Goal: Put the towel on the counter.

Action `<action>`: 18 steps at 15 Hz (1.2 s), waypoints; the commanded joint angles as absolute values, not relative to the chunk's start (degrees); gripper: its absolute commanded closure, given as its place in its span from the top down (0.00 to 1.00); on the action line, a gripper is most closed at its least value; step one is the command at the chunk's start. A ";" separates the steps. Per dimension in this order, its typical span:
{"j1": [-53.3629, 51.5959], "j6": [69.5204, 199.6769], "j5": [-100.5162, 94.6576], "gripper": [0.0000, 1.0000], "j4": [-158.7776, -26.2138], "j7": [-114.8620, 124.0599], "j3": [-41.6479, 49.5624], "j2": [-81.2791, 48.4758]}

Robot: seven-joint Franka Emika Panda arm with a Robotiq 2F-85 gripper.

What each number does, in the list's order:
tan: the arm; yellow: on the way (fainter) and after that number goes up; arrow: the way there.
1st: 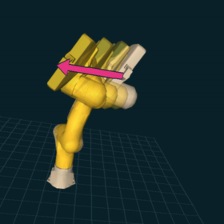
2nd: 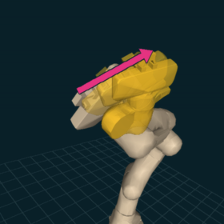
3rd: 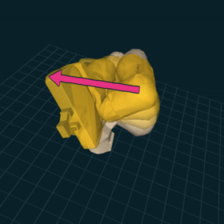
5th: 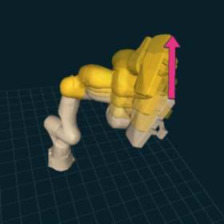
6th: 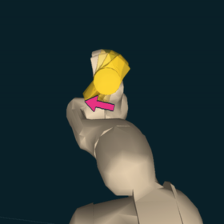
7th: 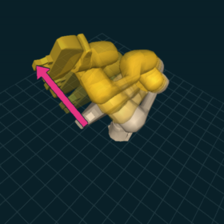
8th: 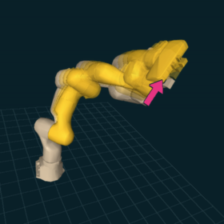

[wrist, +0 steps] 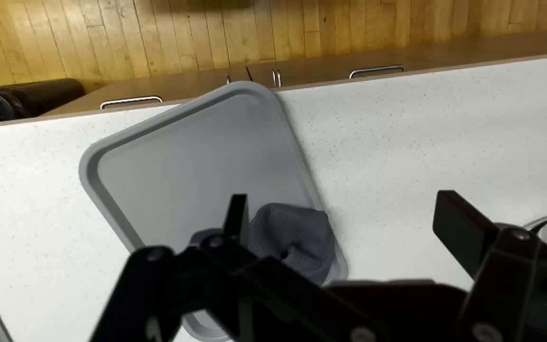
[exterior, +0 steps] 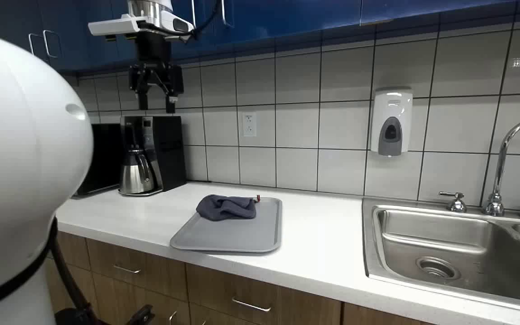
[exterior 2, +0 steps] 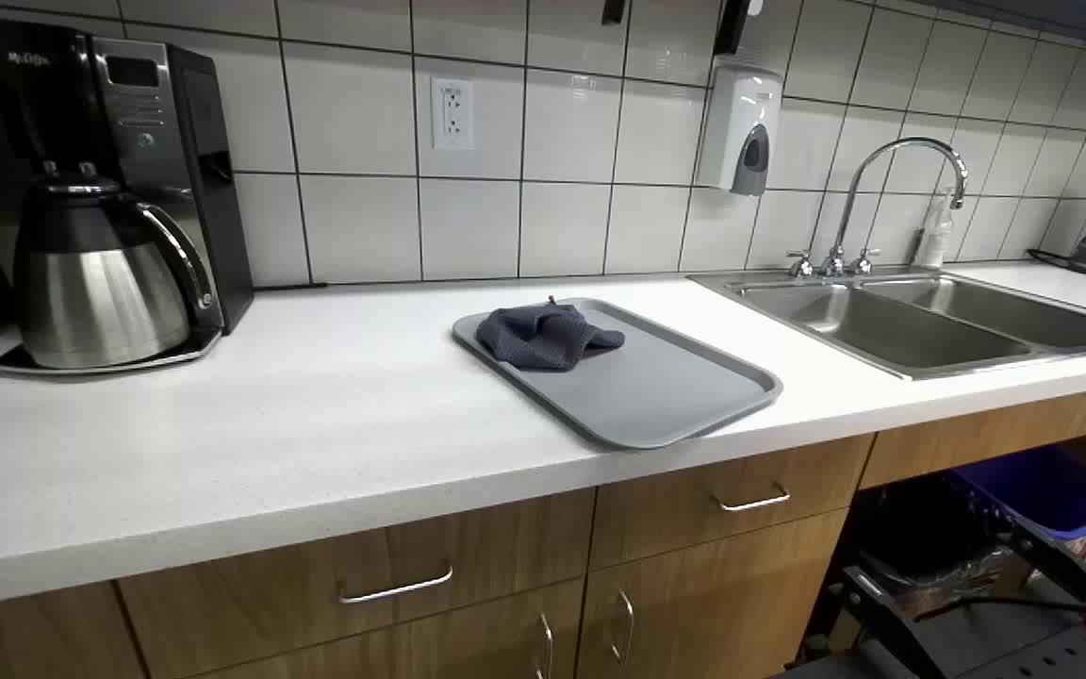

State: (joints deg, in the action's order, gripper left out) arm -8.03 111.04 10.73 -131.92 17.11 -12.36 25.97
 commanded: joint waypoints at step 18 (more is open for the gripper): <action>-7.43 113.62 6.66 1.00 -134.80 18.57 -13.32 27.03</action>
